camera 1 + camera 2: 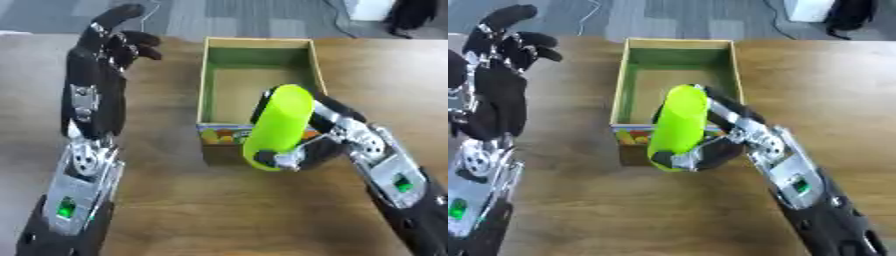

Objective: Pick up objects on the table and place them in the box.

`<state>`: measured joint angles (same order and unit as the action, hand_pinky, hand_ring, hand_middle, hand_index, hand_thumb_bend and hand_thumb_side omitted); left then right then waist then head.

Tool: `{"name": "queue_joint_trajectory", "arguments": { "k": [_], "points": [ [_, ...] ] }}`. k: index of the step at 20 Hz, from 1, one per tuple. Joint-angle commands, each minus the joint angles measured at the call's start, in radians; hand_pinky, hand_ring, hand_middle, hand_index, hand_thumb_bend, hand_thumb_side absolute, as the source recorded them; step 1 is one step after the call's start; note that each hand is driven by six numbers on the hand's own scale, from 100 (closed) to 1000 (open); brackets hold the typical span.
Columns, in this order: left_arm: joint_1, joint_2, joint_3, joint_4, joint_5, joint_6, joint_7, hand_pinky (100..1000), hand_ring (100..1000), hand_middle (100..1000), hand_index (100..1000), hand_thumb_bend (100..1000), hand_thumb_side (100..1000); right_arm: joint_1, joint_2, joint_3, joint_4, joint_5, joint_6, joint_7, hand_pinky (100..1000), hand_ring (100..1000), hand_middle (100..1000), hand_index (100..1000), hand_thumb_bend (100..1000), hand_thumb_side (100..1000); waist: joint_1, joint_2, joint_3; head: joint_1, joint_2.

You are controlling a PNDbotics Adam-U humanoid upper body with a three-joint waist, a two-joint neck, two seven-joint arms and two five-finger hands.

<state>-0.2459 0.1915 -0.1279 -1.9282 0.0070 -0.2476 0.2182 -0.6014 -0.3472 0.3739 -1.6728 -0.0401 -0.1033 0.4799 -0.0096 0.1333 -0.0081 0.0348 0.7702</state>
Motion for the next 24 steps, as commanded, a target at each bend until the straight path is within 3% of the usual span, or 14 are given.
{"name": "queue_joint_trajectory", "arguments": {
  "k": [1,6,7,13,15,16,23,24],
  "points": [
    [-0.005,0.005,0.005,-0.004,-0.005,-0.002,0.000,517,608,737,794,566,928,-0.047,-0.047,-0.037,-0.039,-0.024,0.032,-0.021,100,100,100,292,432,222,0.000,-0.018,-0.001,0.009,0.000],
    [0.000,0.002,0.000,-0.002,-0.004,-0.004,-0.005,517,608,737,794,568,928,-0.123,-0.034,-0.060,0.036,0.212,-0.019,-0.081,100,100,100,295,322,292,0.006,-0.022,0.005,-0.003,0.000],
    [0.000,0.001,-0.001,-0.002,-0.003,-0.004,-0.006,516,608,737,794,567,929,-0.137,-0.024,-0.060,0.067,0.251,-0.035,-0.098,100,100,100,297,345,317,0.007,-0.022,0.007,-0.007,0.000],
    [-0.001,-0.006,-0.010,-0.006,0.000,-0.001,-0.015,522,624,736,792,568,929,-0.236,0.025,-0.057,0.257,0.452,-0.129,-0.221,100,100,185,343,278,423,0.012,-0.016,0.035,-0.037,0.000],
    [-0.003,-0.008,-0.012,-0.006,0.002,-0.001,-0.013,522,626,736,791,570,927,-0.259,0.039,-0.062,0.318,0.517,-0.161,-0.274,100,100,181,341,286,415,0.013,-0.013,0.045,-0.045,0.000],
    [-0.004,-0.009,-0.013,-0.007,0.003,-0.001,-0.013,521,620,737,792,568,929,-0.268,0.045,-0.066,0.345,0.547,-0.176,-0.301,100,136,210,359,240,460,0.013,-0.011,0.051,-0.051,0.000],
    [-0.010,-0.017,-0.017,-0.017,0.008,-0.002,-0.025,519,606,737,793,569,929,-0.316,0.079,-0.102,0.523,0.787,-0.225,-0.454,100,177,256,342,228,529,0.016,0.002,0.086,-0.092,0.000],
    [-0.009,-0.017,-0.017,-0.018,0.009,-0.001,-0.026,519,605,737,793,569,929,-0.319,0.080,-0.105,0.536,0.808,-0.227,-0.468,100,234,294,378,237,554,0.016,0.003,0.087,-0.094,0.000]
  ]
}}
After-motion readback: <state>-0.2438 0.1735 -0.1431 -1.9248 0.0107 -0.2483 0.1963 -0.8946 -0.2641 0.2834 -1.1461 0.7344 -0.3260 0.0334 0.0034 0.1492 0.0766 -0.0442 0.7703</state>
